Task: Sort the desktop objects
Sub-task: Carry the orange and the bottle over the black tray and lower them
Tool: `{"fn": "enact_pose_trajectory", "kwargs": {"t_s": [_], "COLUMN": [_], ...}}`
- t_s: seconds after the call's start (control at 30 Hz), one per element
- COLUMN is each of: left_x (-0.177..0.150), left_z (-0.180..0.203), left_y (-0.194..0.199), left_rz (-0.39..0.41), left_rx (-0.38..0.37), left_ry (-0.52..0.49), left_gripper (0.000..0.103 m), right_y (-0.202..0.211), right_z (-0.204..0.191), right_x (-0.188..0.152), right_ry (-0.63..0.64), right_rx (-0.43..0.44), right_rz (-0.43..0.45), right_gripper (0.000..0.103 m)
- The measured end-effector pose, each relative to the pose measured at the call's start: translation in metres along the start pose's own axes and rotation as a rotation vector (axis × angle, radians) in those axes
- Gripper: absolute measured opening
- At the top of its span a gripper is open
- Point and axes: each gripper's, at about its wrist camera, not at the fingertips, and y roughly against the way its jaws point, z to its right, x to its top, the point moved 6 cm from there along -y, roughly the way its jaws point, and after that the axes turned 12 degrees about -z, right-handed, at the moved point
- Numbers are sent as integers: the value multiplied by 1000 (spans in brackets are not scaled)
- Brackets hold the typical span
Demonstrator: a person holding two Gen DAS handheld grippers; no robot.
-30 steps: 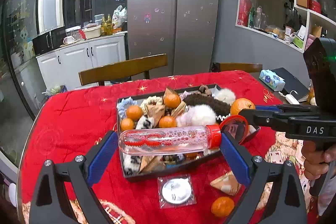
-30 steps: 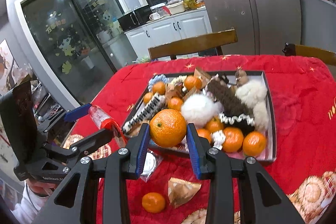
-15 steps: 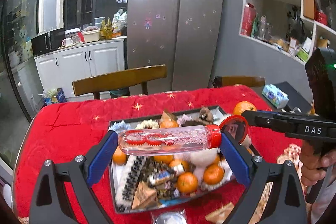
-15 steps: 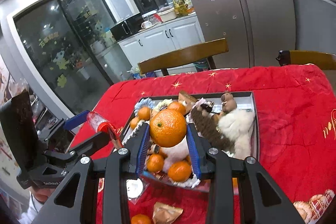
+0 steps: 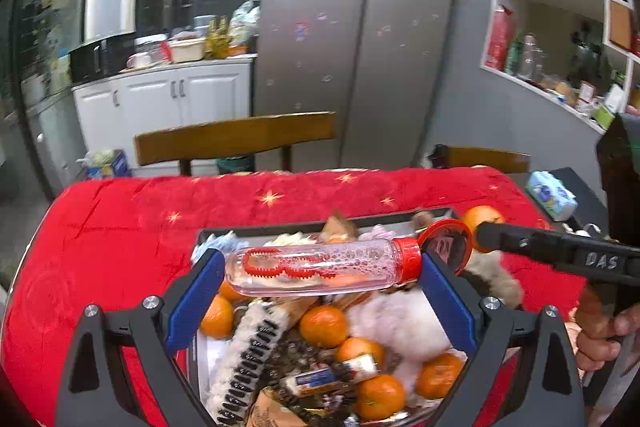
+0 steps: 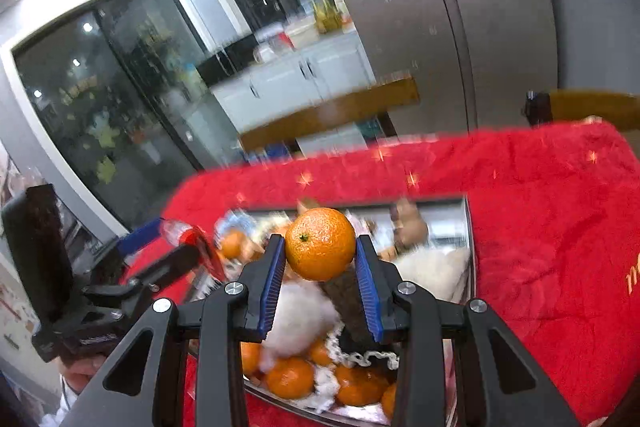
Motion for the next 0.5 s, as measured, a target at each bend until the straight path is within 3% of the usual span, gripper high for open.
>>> {"fn": "enact_pose_trajectory", "kwargs": {"t_s": [0.13,0.3,0.5], "left_x": [-13,-27,-33], "left_z": [-2,-10,-12], "left_y": [-11,-31,-42], "left_rz": [12,-48,-54], "left_rx": [46,41,58], "left_ry": [-7,18,8], "left_gripper": [97,97,97], "right_y": [-13,-37,-36], "right_z": [10,20,18], "right_x": [-5,-13,-16], "right_ry": [-24,-35,4], "right_rx": [-7,-35,-58], "right_rz": [-19,-61,-41], "right_gripper": [34,34,34]}}
